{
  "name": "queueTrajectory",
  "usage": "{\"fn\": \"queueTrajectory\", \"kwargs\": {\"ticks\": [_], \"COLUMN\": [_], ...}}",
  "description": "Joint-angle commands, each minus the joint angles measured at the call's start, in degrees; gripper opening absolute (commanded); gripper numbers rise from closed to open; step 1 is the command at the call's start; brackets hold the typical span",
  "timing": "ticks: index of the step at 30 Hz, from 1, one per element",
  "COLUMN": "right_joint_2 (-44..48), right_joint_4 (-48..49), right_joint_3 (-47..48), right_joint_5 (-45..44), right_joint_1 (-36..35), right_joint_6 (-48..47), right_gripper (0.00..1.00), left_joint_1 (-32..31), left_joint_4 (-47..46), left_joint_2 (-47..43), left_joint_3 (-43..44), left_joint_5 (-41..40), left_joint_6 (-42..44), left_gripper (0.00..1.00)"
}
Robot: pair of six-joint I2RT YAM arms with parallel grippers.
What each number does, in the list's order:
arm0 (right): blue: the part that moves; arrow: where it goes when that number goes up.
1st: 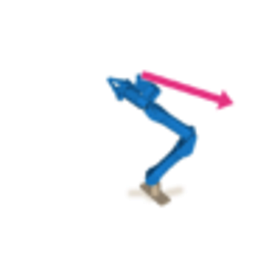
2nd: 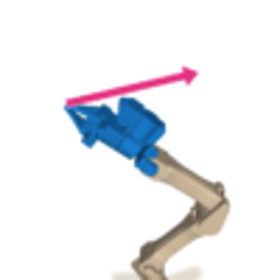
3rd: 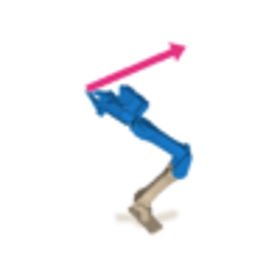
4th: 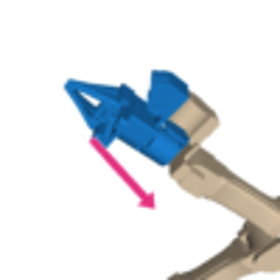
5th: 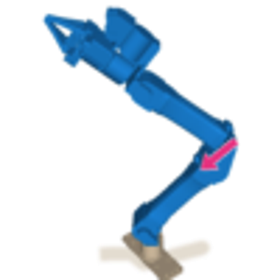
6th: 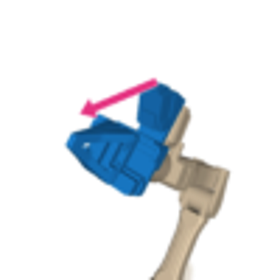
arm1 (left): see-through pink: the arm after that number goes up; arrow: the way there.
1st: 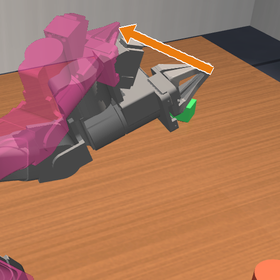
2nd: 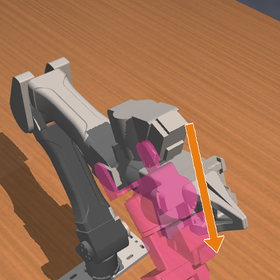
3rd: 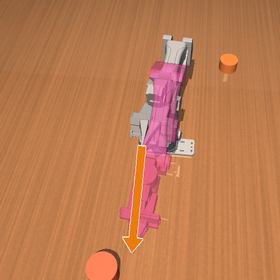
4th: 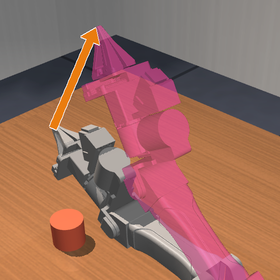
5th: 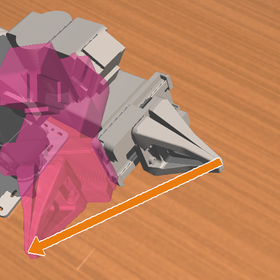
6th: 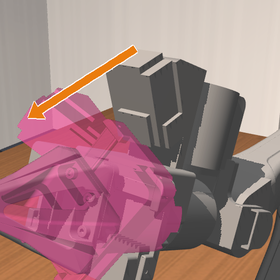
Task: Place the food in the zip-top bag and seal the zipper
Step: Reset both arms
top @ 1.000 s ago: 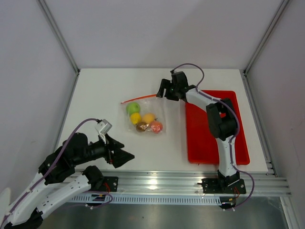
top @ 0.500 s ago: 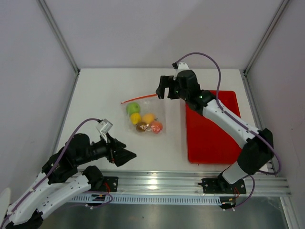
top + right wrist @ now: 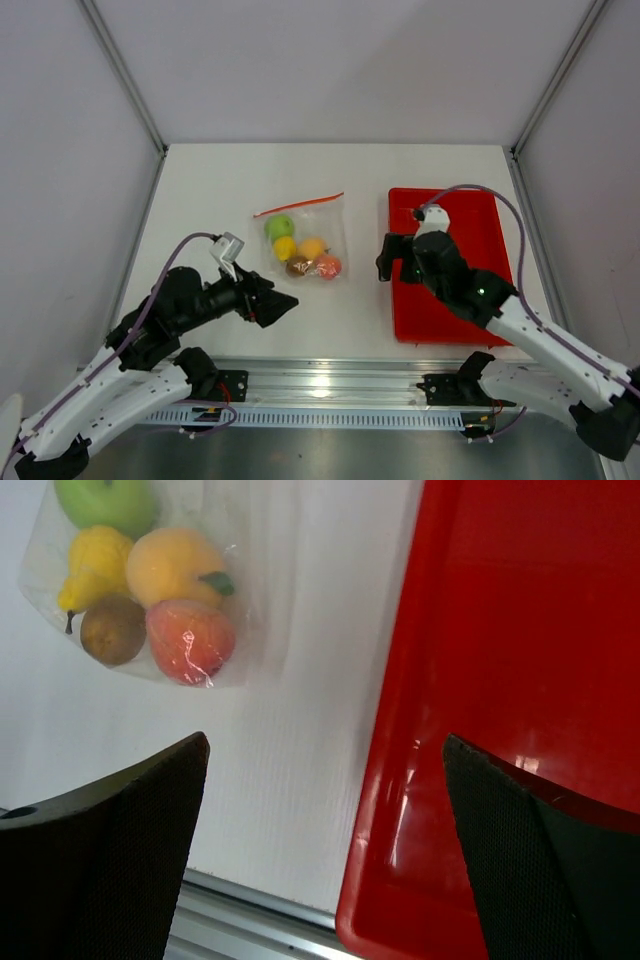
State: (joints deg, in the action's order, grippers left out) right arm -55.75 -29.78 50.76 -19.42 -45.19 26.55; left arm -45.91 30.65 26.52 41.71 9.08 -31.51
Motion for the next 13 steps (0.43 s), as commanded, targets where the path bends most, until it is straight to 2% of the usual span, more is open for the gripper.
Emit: {"fn": "queueTrajectory", "kwargs": {"ticks": [1,3,8,9,13], "right_joint_2": [9.06,14.86,24.43,25.67,32.70], "right_joint_4": [-7.11,-10.02,-13.72,-12.25,-4.69], "right_joint_3": [-3.55,-5.23,-9.80,-10.41,-15.68], "right_joint_5": [-8.25,-9.23,-9.94,-8.54,-0.99], "right_joint_1": [-0.51,-0.78,-1.83,-2.27,-2.97], "right_joint_6": [8.41,10.71,16.87,16.87,17.14], "right_gripper": [0.99,0.99,0.99,0.99,1.00], "left_joint_1": [2.13,3.36,11.18,13.46,15.68], "left_joint_4": [-10.51,-14.72,-23.78,-27.54,-36.61], "left_joint_2": [2.56,3.62,6.43,6.44,4.60], "left_joint_3": [-0.93,-1.72,-7.50,-9.35,-14.81], "left_joint_5": [0.32,1.90,13.92,15.95,23.60], "left_joint_6": [-0.66,-1.97,-7.41,-8.30,-11.47], "left_gripper": [1.00,0.99,1.00,1.00,0.99]}}
